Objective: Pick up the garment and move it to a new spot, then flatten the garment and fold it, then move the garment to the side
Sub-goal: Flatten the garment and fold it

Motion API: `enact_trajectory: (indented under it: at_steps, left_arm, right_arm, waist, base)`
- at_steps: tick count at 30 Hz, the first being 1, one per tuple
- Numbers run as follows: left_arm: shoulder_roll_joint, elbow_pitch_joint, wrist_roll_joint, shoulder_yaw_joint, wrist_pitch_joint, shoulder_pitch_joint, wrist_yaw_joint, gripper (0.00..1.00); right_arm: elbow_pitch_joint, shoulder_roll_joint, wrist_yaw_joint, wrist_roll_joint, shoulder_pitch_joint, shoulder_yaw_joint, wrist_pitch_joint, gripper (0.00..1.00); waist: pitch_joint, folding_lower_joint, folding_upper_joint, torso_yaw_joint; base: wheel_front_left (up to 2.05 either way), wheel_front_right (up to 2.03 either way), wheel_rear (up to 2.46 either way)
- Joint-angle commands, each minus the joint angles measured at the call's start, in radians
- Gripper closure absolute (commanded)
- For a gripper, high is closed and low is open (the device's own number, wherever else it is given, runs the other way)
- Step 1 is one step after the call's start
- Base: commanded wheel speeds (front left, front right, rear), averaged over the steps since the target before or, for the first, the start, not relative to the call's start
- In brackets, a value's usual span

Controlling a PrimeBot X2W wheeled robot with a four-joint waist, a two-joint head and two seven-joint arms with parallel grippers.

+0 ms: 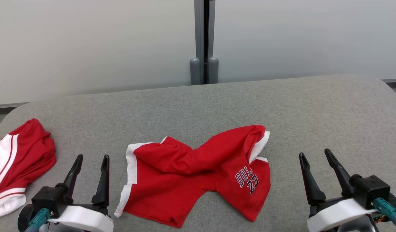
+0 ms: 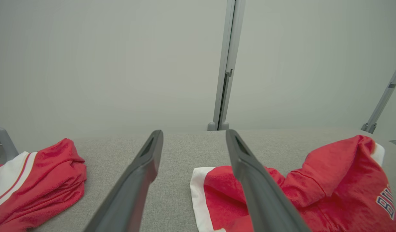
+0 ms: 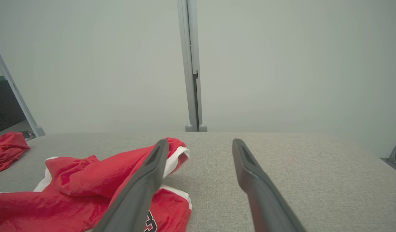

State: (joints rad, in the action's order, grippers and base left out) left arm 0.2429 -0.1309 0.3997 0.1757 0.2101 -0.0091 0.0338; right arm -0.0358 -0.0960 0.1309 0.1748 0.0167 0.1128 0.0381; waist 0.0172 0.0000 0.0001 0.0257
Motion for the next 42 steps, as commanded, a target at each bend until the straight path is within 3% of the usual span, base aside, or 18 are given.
enact_trajectory:
  at_steps: [1, 23, 29, 42]
  left_arm:
    - [0.008, 0.008, 0.005, -0.001, -0.004, 0.009, 0.006, 0.0]
    - [0.008, 0.024, 0.001, 0.024, -0.023, -0.014, 0.026, 0.0]
    - [-0.004, 0.023, -0.008, 0.047, -0.016, -0.086, 0.009, 0.0]
    - [-0.076, -0.079, -0.033, 0.104, 0.039, -0.313, -0.052, 0.0]
  right_arm:
    - [0.009, 0.0, 0.0, -0.006, 0.008, -0.002, -0.006, 0.0]
    - [-0.017, 0.008, 0.0, 0.0, -0.025, 0.037, -0.005, 0.0]
    - [-0.089, -0.007, 0.0, 0.033, -0.095, 0.211, -0.035, 0.0]
    - [-0.386, -0.037, 0.0, 0.155, -0.319, 0.622, -0.065, 0.0]
  waist:
    - [0.002, 0.0, -0.0001, 0.0]
    - [-0.002, 0.0, -0.0001, -0.022]
    - [-0.058, 0.0, -0.0001, -0.082]
    - [-0.23, 0.0, -0.0001, -0.255]
  base:
    - [0.0, 0.0, 0.0]
    - [0.0, 0.0, 0.0]
    - [0.0, 0.0, 0.0]
    - [0.0, 0.0, 0.0]
